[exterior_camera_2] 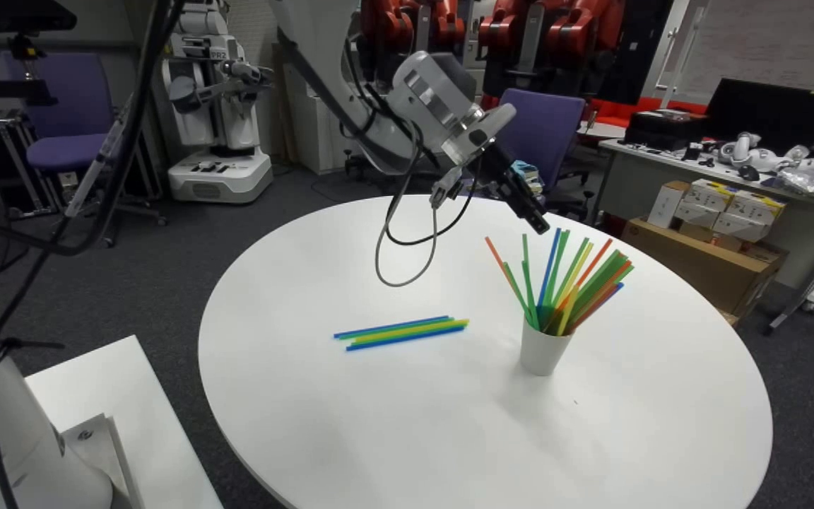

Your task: Put the straw inside the mug

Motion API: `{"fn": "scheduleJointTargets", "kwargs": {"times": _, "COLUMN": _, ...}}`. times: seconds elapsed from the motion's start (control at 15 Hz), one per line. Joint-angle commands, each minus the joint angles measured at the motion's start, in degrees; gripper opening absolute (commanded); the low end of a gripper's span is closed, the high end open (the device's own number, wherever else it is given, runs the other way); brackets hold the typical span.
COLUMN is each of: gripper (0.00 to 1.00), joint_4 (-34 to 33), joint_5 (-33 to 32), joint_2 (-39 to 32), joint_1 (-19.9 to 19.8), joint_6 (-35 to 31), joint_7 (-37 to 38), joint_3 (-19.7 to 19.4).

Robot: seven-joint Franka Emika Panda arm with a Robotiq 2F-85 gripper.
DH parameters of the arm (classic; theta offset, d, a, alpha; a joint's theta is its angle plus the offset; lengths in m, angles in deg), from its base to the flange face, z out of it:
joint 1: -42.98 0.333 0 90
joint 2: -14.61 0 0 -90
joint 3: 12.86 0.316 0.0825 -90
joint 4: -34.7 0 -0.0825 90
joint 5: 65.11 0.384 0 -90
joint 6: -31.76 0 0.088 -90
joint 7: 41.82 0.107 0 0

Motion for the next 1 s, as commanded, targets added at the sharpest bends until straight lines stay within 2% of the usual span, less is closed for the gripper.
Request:
{"fn": "scheduleJointTargets", "kwargs": {"times": 0.0, "gripper": 1.00, "joint_4": 2.2, "joint_5": 15.3, "joint_2": 4.2, "joint_1": -1.7, "joint_6": -4.9, "joint_7": -12.6, "joint_3": 1.3}}
{"fn": "scheduleJointTargets", "kwargs": {"times": 0.07, "gripper": 1.00, "joint_4": 2.5, "joint_5": 19.6, "joint_2": 4.6, "joint_1": -3.3, "joint_6": -4.5, "joint_7": -16.1, "joint_3": 3.7}}
{"fn": "scheduleJointTargets", "kwargs": {"times": 0.13, "gripper": 1.00, "joint_4": 2.3, "joint_5": 25.4, "joint_2": 4.8, "joint_1": -1.9, "joint_6": -4.1, "joint_7": -20.0, "joint_3": 2.6}}
{"fn": "scheduleJointTargets", "kwargs": {"times": 0.2, "gripper": 1.00, "joint_4": 1.8, "joint_5": 30.4, "joint_2": 4.7, "joint_1": -2.2, "joint_6": -1.8, "joint_7": -23.3, "joint_3": 4.1}}
{"fn": "scheduleJointTargets", "kwargs": {"times": 0.33, "gripper": 1.00, "joint_4": 0.7, "joint_5": 40.7, "joint_2": 4.5, "joint_1": -1.3, "joint_6": 0.7, "joint_7": -30.4, "joint_3": 4.5}}
{"fn": "scheduleJointTargets", "kwargs": {"times": 0.53, "gripper": 1.00, "joint_4": -1.0, "joint_5": 55.1, "joint_2": 3.7, "joint_1": 0.6, "joint_6": 5.5, "joint_7": -41.8, "joint_3": 3.6}}
{"fn": "scheduleJointTargets", "kwargs": {"times": 0.73, "gripper": 1.00, "joint_4": -2.7, "joint_5": 65.9, "joint_2": 3.0, "joint_1": 0.4, "joint_6": 10.6, "joint_7": -53.8, "joint_3": 3.6}}
{"fn": "scheduleJointTargets", "kwargs": {"times": 0.93, "gripper": 1.00, "joint_4": -4.9, "joint_5": 72.0, "joint_2": 2.1, "joint_1": 0.7, "joint_6": 16.8, "joint_7": -64.6, "joint_3": 3.1}}
